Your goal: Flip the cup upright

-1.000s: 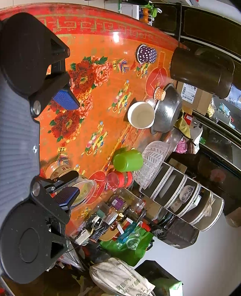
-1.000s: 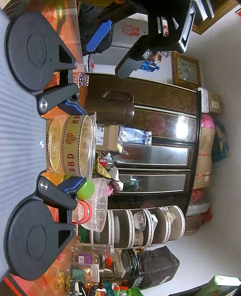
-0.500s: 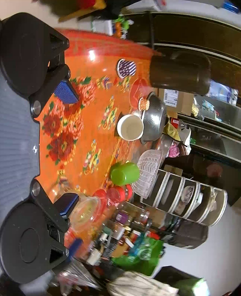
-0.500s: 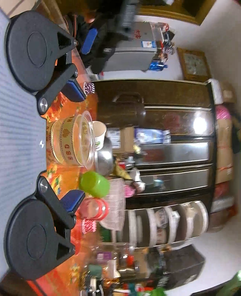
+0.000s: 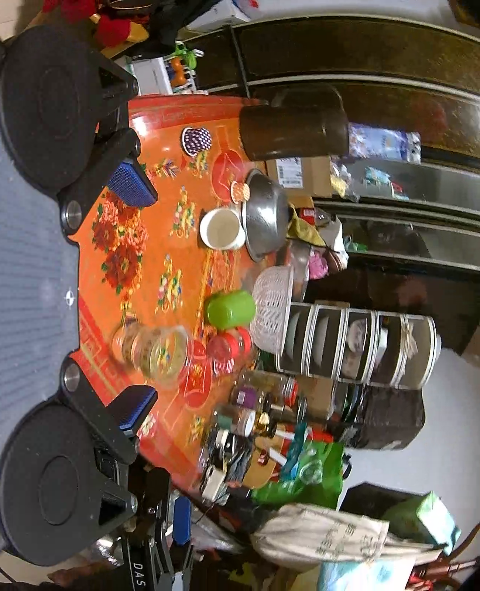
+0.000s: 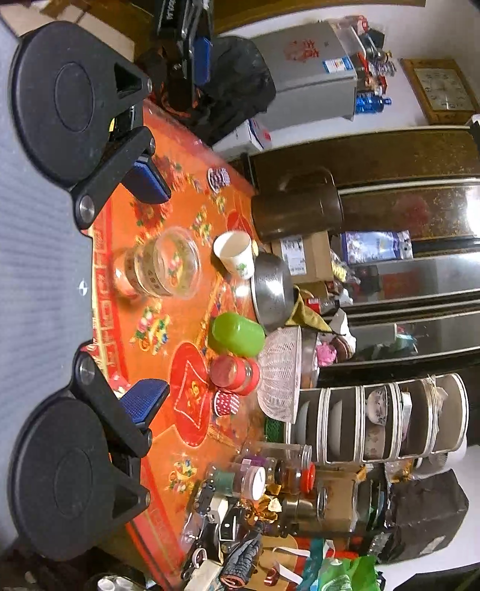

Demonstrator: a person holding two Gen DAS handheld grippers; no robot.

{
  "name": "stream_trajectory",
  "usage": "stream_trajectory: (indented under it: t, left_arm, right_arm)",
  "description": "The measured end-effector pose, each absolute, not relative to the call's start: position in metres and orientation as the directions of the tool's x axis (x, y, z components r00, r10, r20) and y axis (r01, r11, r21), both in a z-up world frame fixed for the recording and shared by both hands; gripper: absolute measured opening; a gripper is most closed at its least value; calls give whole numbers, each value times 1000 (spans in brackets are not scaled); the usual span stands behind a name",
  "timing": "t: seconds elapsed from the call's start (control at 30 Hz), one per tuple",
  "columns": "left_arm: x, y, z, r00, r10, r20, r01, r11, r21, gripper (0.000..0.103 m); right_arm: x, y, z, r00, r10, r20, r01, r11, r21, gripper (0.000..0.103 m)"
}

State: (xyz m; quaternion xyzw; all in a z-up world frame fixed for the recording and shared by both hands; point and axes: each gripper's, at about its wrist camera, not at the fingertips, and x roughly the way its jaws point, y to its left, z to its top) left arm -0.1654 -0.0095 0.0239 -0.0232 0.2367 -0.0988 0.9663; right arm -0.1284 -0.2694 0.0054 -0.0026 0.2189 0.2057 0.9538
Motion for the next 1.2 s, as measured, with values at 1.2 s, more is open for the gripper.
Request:
stream_trajectory:
  t: [1.2]
  left_arm:
    - [-146, -32, 16, 803, -243, -544, 205, 970, -131, 103]
  right_arm:
    - [-126, -278, -2, 775, 421, -472, -410, 903, 133, 102]
